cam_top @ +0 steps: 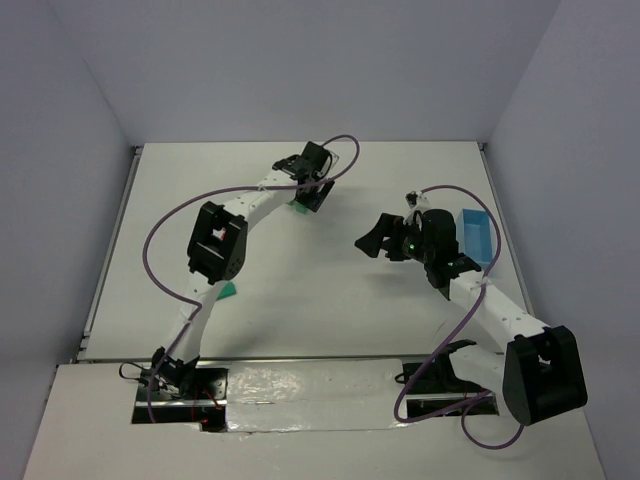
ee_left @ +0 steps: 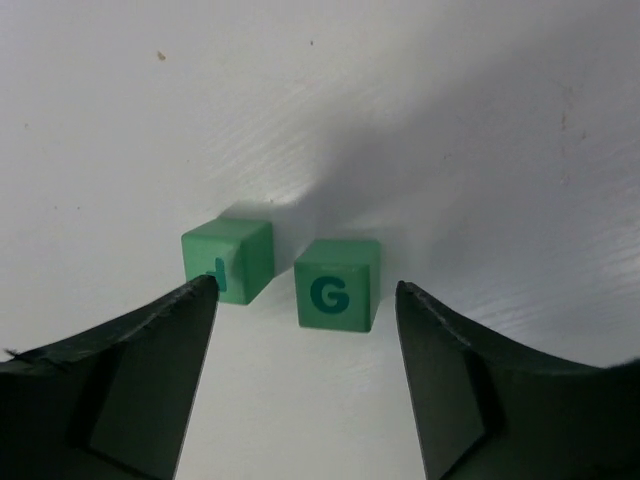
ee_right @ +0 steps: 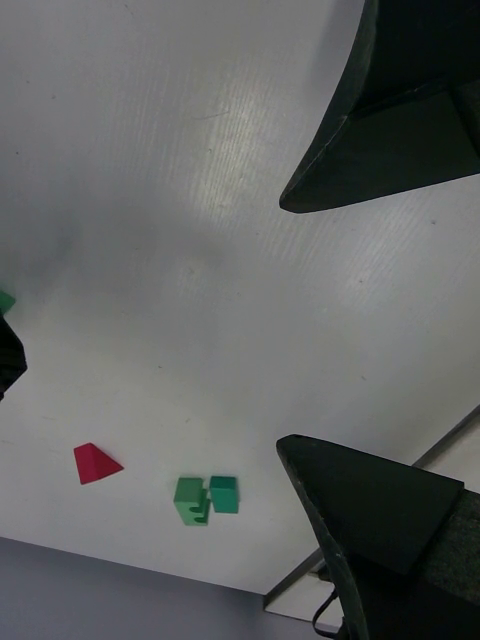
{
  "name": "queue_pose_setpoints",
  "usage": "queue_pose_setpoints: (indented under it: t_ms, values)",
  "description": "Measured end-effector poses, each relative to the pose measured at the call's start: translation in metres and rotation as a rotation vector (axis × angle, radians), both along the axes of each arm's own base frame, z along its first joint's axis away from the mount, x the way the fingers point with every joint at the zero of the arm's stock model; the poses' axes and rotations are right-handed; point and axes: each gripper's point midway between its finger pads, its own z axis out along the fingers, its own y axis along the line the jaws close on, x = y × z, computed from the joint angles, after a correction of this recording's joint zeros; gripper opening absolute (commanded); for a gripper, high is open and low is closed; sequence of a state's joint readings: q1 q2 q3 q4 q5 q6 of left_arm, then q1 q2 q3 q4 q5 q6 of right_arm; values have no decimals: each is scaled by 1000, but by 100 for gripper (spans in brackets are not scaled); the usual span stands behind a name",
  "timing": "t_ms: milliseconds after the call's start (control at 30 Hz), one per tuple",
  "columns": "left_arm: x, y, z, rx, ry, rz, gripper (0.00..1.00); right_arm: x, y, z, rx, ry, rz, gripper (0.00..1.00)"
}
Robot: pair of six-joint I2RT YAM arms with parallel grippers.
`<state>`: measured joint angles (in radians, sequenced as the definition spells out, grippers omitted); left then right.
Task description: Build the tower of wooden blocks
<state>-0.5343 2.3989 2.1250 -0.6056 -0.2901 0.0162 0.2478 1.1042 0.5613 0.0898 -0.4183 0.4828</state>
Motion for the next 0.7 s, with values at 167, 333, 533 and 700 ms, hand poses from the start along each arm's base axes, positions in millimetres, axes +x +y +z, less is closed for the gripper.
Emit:
queue_pose_setpoints:
  t_ms: [167, 333, 533, 700]
  values:
    - [-8, 10, 7, 0, 7, -4, 100, -1, 1, 0, 3, 1, 7, 100]
    - [-4, 18, 29, -70, -4, -11, 99, -1, 2, -1, 4, 6, 11, 100]
    - [7, 34, 45, -121, 4, -21, 99, -1, 2, -3, 2, 13, 13, 100]
    - [10, 29, 47, -142, 14, -35, 100, -1, 2, -8, -1, 29, 14, 100]
